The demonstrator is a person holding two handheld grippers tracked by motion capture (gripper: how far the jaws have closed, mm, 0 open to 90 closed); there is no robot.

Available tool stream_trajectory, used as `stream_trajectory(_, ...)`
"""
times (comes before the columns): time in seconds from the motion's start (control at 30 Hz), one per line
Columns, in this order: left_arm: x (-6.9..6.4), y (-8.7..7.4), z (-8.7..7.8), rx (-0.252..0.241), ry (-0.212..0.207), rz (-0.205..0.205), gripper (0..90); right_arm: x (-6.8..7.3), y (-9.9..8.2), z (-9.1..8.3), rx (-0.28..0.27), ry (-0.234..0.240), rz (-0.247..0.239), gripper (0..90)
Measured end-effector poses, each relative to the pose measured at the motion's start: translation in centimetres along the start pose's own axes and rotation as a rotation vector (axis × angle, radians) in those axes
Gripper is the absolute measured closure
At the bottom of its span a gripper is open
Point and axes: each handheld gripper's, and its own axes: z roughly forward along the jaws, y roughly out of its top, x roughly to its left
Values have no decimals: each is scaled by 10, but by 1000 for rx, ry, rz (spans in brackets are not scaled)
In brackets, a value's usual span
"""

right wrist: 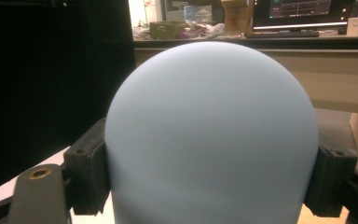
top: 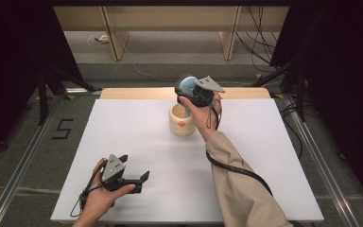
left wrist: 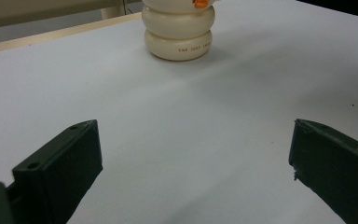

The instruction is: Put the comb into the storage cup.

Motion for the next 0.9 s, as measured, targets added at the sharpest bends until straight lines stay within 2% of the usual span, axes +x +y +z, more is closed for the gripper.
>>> stream_trajectory(0.9,0,0,0,0,-2,-1,21,0,-11,1,17,3,5,203)
